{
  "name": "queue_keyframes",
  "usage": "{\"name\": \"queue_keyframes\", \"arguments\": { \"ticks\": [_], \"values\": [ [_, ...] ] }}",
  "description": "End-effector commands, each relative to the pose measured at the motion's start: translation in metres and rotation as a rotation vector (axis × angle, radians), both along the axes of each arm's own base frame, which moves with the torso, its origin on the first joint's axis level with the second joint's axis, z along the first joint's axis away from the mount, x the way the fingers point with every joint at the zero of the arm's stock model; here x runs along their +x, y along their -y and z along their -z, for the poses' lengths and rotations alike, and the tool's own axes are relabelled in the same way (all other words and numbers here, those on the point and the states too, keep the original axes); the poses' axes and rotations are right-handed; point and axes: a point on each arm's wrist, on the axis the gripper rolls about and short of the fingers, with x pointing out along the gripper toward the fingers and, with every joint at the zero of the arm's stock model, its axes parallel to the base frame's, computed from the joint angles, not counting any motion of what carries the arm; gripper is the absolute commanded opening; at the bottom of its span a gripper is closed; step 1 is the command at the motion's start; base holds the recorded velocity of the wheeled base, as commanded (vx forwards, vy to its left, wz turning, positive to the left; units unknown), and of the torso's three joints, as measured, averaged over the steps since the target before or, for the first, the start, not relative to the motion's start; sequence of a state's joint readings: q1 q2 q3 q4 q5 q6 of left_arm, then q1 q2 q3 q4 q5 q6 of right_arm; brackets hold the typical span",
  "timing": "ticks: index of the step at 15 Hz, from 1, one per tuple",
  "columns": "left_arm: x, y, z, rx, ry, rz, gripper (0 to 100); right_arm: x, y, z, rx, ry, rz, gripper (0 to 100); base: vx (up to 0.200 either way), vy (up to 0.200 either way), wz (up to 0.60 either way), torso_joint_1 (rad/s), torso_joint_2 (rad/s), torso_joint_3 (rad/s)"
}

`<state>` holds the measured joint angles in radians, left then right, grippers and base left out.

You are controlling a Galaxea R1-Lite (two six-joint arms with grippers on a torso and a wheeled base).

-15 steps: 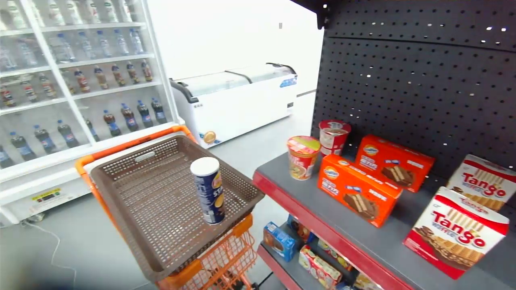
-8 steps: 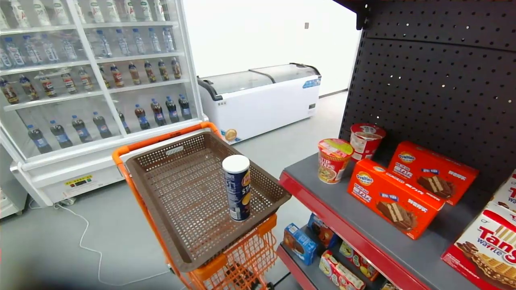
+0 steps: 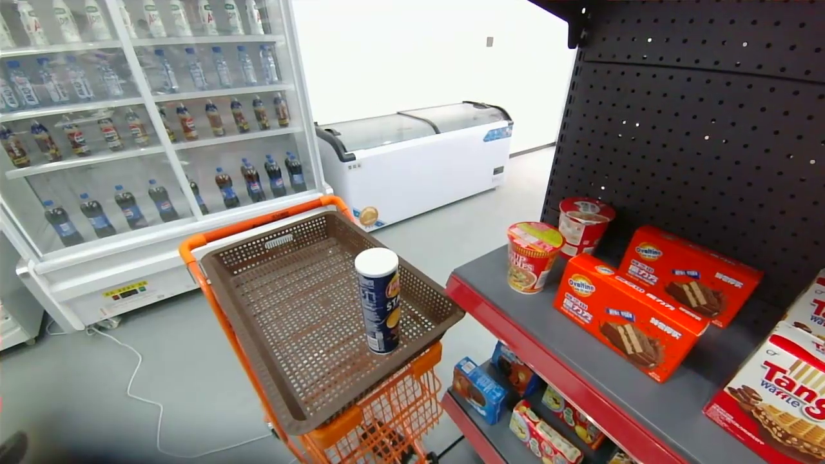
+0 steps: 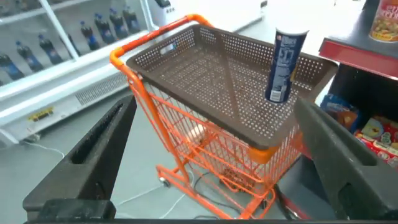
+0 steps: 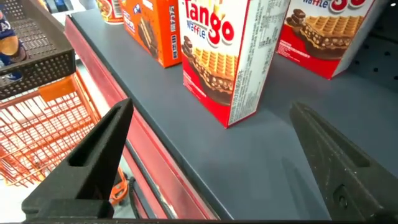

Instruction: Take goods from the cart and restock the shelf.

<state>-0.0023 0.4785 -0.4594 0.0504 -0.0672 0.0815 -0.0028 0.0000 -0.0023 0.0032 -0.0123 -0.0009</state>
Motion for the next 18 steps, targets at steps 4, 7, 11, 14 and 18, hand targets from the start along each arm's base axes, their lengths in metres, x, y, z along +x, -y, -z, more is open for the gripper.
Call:
{"name": "queue_keyframes", "arguments": {
  "ticks": [4,7,11,14,18],
  "values": [
    [0.190,0.020,-0.017,-0.008,-0.305,0.225,100,0.000,0.000,0.000,-0.001,0.001,0.000,100,0.000,0.000,0.00,0.000,0.00,0.000],
    [0.238,0.055,0.012,0.003,-0.328,0.373,100,0.000,0.000,0.000,-0.001,0.001,0.000,100,0.000,0.000,0.00,0.000,0.00,0.000],
    [0.269,0.096,0.038,0.027,-0.402,0.476,100,0.000,0.000,0.000,-0.001,-0.001,0.000,100,0.000,0.000,0.00,0.000,0.00,0.000],
    [0.283,0.109,0.054,0.033,-0.430,0.497,100,0.000,0.000,0.000,-0.001,0.001,0.000,100,0.000,0.000,0.00,0.000,0.00,0.000],
    [0.304,0.127,0.090,0.050,-0.448,0.506,100,0.000,0.000,0.000,0.001,-0.001,0.000,100,0.000,0.000,0.00,0.000,0.00,0.000]
  ]
}}
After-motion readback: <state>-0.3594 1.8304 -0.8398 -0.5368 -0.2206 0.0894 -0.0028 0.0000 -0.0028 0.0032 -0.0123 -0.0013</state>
